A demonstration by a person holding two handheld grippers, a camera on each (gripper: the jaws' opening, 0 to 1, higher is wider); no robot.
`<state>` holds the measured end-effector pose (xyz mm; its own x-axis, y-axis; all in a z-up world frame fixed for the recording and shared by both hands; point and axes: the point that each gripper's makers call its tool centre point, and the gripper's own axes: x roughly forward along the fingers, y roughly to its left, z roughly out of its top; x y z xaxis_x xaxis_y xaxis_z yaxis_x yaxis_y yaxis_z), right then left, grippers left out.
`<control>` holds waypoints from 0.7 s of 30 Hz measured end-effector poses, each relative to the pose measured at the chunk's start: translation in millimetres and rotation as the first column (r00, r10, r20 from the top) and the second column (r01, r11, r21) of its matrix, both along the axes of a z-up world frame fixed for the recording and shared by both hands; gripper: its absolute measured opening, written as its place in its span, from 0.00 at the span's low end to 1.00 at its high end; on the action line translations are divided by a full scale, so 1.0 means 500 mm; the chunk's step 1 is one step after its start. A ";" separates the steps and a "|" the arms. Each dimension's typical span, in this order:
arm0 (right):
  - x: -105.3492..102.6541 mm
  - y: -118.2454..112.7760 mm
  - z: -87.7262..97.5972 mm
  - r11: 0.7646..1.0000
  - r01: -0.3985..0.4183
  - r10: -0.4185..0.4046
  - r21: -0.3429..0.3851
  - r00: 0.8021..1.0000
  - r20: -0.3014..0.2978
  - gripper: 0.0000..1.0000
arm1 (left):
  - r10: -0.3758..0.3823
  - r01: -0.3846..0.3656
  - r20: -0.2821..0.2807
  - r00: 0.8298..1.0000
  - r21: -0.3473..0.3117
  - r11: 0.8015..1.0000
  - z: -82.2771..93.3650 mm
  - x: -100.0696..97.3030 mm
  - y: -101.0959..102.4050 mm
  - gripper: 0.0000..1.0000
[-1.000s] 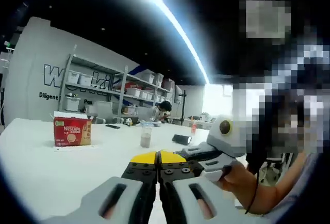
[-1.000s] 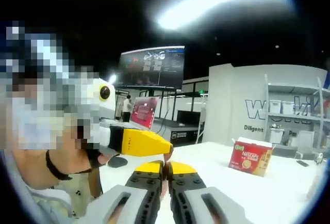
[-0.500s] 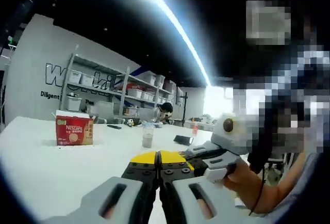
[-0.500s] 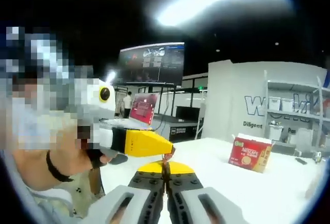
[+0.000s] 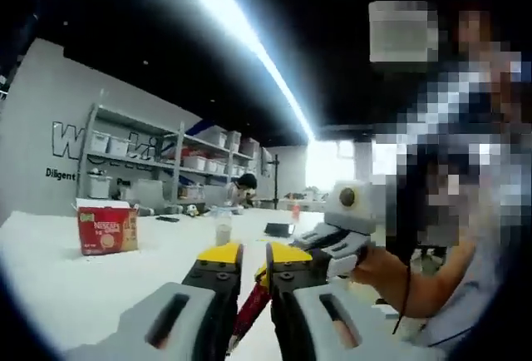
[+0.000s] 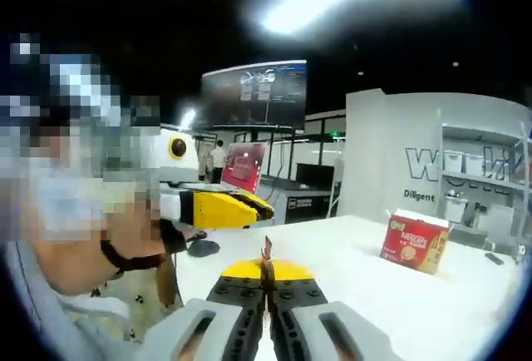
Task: Tear open the coffee pouch, take out the coffee, and pour the coffee from the pouch into the cup
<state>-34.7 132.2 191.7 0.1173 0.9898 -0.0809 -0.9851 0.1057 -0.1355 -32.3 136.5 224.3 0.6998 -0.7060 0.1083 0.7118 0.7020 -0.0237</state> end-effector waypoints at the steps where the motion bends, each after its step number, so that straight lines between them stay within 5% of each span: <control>1: -0.008 -0.002 0.003 1.000 -0.019 0.019 -0.004 1.000 0.003 0.01 | -0.024 0.024 -0.006 1.000 0.016 1.000 -0.003 -0.008 -0.005 0.15; 7: -0.061 -0.006 0.021 0.992 -0.122 0.122 -0.011 0.992 0.033 0.01 | -0.122 0.121 0.015 0.992 0.069 0.990 0.002 -0.052 -0.024 0.13; 21: -0.099 0.000 0.029 0.985 -0.169 0.170 -0.025 0.985 0.041 0.01 | -0.230 0.217 0.057 0.971 0.176 0.960 0.009 -0.097 -0.050 0.07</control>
